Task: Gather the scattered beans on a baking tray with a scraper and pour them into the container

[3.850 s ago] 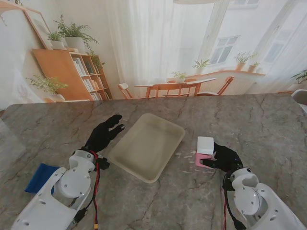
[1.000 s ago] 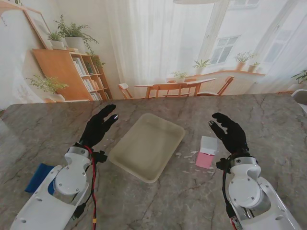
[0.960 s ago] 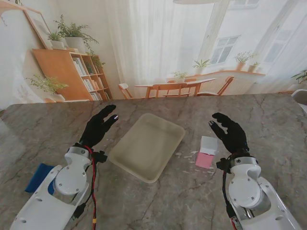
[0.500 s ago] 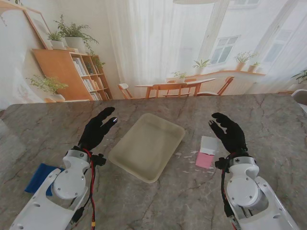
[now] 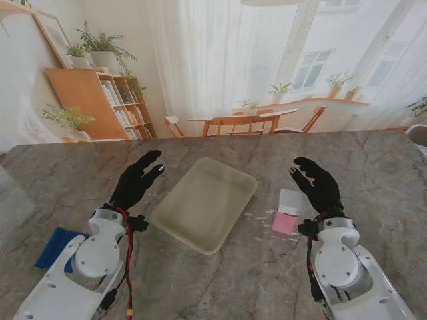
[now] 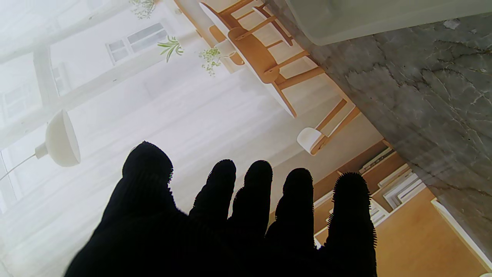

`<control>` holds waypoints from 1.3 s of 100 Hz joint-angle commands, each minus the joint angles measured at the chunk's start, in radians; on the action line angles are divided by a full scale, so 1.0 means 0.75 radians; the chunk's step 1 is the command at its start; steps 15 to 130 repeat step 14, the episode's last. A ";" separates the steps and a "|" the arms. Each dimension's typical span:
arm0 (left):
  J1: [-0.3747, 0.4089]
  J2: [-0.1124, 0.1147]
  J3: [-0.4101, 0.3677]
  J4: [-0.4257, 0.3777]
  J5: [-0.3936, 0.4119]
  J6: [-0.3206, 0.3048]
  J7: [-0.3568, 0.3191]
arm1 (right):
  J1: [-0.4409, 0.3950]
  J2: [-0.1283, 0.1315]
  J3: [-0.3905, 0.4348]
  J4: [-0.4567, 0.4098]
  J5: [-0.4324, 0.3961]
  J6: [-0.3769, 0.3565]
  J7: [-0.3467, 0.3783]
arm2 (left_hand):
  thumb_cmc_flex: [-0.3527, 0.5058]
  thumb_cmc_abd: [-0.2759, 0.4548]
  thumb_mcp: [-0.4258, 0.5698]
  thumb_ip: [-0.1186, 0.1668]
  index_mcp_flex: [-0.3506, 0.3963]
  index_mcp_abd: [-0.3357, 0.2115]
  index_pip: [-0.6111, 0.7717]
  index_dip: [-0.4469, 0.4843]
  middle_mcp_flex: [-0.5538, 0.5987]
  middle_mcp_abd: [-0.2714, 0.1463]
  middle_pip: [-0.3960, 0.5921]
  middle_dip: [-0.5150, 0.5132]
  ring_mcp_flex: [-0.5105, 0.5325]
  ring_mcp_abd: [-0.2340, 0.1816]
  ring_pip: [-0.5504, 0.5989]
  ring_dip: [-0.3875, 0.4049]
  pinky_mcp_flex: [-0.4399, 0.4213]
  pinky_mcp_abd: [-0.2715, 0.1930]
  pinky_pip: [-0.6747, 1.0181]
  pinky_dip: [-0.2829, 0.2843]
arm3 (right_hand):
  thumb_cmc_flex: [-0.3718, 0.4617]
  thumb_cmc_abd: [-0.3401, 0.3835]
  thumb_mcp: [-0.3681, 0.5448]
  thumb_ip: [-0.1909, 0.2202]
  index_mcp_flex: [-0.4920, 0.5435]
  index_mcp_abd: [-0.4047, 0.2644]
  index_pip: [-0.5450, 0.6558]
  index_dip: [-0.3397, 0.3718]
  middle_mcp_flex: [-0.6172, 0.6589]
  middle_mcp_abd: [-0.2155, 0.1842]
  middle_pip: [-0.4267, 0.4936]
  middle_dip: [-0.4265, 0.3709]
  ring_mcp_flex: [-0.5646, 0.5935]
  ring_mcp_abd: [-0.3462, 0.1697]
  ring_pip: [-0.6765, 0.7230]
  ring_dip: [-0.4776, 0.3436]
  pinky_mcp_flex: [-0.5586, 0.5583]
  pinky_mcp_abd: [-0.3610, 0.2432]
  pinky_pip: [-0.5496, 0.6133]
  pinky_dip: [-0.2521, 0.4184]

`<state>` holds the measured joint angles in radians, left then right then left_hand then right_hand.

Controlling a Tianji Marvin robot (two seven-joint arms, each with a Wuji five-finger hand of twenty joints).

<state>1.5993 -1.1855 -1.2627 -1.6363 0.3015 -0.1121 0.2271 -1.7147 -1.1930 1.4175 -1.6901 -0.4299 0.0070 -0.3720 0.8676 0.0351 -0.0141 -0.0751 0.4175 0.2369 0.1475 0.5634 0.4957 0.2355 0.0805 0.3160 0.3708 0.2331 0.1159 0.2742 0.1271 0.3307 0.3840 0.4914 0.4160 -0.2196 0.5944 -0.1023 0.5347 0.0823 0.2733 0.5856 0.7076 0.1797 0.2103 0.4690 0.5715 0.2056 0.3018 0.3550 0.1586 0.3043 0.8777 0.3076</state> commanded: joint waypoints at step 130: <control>-0.006 0.002 0.012 0.009 0.013 -0.011 -0.009 | -0.004 -0.010 -0.005 -0.003 0.014 -0.007 0.017 | 0.034 0.098 -0.036 0.050 0.011 -0.042 -0.015 -0.010 0.006 -0.008 -0.003 -0.003 0.022 -0.016 0.003 0.015 0.000 0.012 0.019 0.029 | -0.003 0.021 -0.031 0.056 0.014 -0.036 0.022 -0.020 0.009 -0.036 -0.014 -0.006 0.010 -0.042 -0.019 0.014 -0.001 0.003 -0.022 0.026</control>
